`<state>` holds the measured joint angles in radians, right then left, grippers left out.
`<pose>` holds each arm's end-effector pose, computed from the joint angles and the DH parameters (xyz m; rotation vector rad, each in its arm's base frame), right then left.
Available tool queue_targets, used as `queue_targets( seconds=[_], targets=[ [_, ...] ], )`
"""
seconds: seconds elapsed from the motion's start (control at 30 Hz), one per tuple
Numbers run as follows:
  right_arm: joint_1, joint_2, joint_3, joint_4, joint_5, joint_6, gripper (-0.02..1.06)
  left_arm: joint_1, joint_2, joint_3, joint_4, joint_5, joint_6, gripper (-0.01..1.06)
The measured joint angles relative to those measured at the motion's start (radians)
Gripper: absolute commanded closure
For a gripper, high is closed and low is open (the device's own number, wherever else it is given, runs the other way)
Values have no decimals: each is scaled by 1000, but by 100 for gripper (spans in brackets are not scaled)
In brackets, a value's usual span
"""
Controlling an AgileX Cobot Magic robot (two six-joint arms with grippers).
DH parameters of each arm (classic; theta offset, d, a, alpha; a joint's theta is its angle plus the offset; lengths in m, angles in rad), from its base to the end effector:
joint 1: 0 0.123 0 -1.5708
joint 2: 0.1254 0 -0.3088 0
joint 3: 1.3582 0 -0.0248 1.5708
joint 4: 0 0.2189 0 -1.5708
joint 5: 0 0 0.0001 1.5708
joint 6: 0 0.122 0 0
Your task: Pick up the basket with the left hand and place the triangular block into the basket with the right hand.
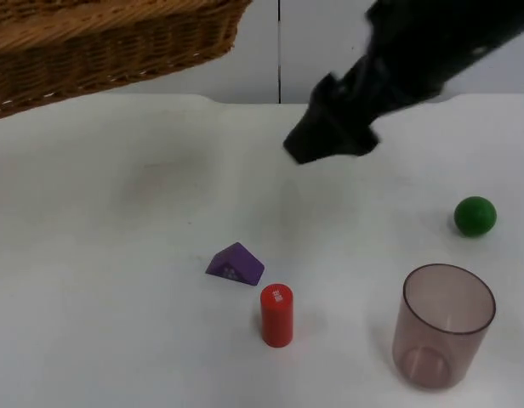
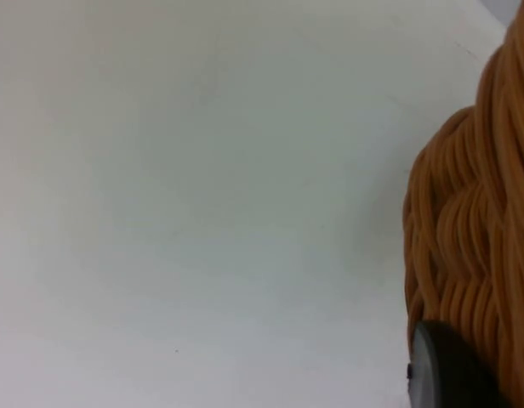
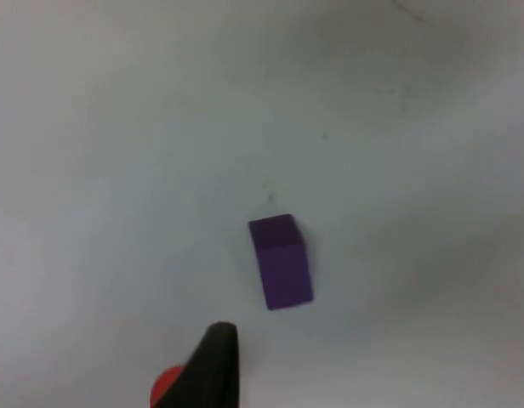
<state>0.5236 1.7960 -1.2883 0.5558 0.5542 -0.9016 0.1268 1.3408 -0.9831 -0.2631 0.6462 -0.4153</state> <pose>0.3194 0.2236 0.2541 -1.2228 2.1425 0.3944 0.2605 0.0139 0.3011 -0.8562 2.3491 -0.4065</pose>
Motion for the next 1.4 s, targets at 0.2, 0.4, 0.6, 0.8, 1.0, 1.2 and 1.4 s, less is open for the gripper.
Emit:
queue_targets(
  seconds=[0.2, 0.4, 0.6, 0.8, 1.0, 1.2, 1.4],
  targets=[
    [17, 163, -95, 57, 36, -147, 0, 0, 0, 0, 6, -2, -27, 105],
    [38, 242, -106, 102, 6, -261, 0, 0, 0, 0, 70, -63, -204, 105],
    [51, 310, -117, 155, -22, -314, 0, 0, 0, 0, 187, -75, -319, 105],
    [51, 382, -194, 181, -6, -321, 0, 0, 0, 0, 200, -75, -328, 105],
    [62, 495, -376, 167, 69, -243, 0, 0, 0, 0, 203, -62, -329, 105],
    [83, 561, -463, -2, 123, -67, 0, 0, 0, 0, 204, -53, -330, 105],
    [110, 574, -469, -122, 146, 35, 0, 0, 0, 0, 215, -51, -332, 105]
  ],
)
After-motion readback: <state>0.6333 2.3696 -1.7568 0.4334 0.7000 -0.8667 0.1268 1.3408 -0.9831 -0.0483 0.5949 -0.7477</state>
